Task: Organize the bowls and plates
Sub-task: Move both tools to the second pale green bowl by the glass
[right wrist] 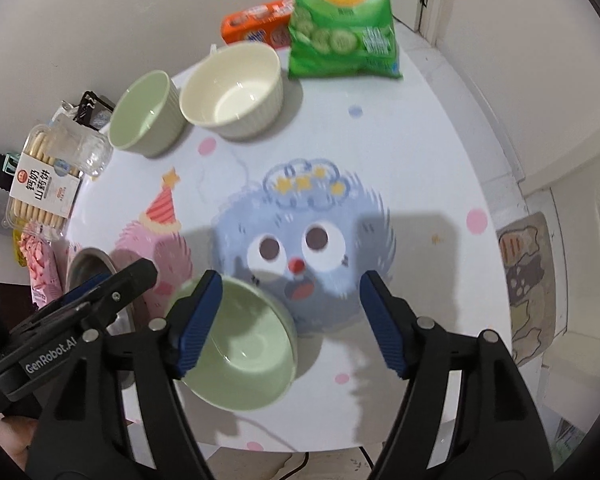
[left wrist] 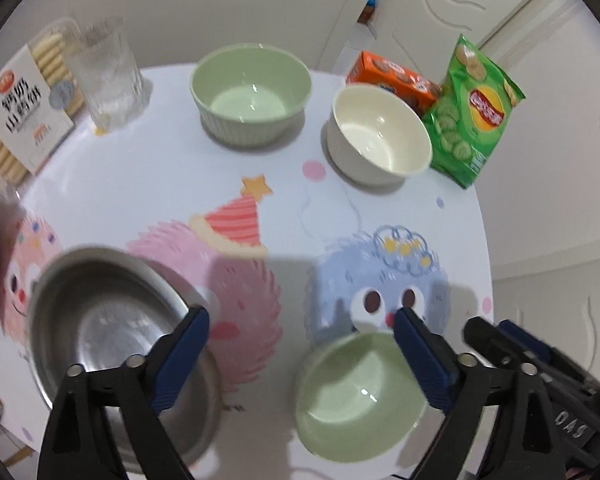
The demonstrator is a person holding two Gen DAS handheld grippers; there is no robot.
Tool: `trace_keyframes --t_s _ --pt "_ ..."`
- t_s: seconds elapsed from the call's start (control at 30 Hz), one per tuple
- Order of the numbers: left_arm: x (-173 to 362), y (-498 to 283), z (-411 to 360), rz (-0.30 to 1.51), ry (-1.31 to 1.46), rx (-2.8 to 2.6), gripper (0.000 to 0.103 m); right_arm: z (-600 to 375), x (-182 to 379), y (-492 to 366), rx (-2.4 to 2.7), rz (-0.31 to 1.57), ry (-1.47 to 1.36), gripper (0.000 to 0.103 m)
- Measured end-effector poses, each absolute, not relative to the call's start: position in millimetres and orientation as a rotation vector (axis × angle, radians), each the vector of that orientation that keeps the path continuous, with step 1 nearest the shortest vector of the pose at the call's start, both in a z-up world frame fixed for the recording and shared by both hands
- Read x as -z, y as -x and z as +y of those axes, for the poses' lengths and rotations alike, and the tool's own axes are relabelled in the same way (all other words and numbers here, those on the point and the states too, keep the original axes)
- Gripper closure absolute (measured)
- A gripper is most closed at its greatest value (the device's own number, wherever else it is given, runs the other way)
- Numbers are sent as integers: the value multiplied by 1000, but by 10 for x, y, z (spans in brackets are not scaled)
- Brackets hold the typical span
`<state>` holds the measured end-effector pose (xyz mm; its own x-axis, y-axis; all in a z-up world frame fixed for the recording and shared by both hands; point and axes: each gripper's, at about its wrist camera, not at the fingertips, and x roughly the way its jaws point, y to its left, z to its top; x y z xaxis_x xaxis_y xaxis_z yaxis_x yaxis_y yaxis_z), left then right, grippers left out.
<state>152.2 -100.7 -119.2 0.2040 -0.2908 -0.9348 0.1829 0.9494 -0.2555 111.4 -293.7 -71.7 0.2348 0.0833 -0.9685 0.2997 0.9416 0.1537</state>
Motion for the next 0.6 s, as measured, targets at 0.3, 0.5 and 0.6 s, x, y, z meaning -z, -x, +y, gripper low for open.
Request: trace_keyframes --t_s 0.3,0.5,0.6 --pt "1130 -1959 -655 1317 151 239 7 -2781 553 -1596 87 1319 -253 31" --pt "1140 -2336 -461 1328 202 167 7 -2576 540 -2094 6 1315 -163 31" --pt "1185 -2510 -379 1332 230 122 7 -2447 561 -2344 -46 1305 -110 31"
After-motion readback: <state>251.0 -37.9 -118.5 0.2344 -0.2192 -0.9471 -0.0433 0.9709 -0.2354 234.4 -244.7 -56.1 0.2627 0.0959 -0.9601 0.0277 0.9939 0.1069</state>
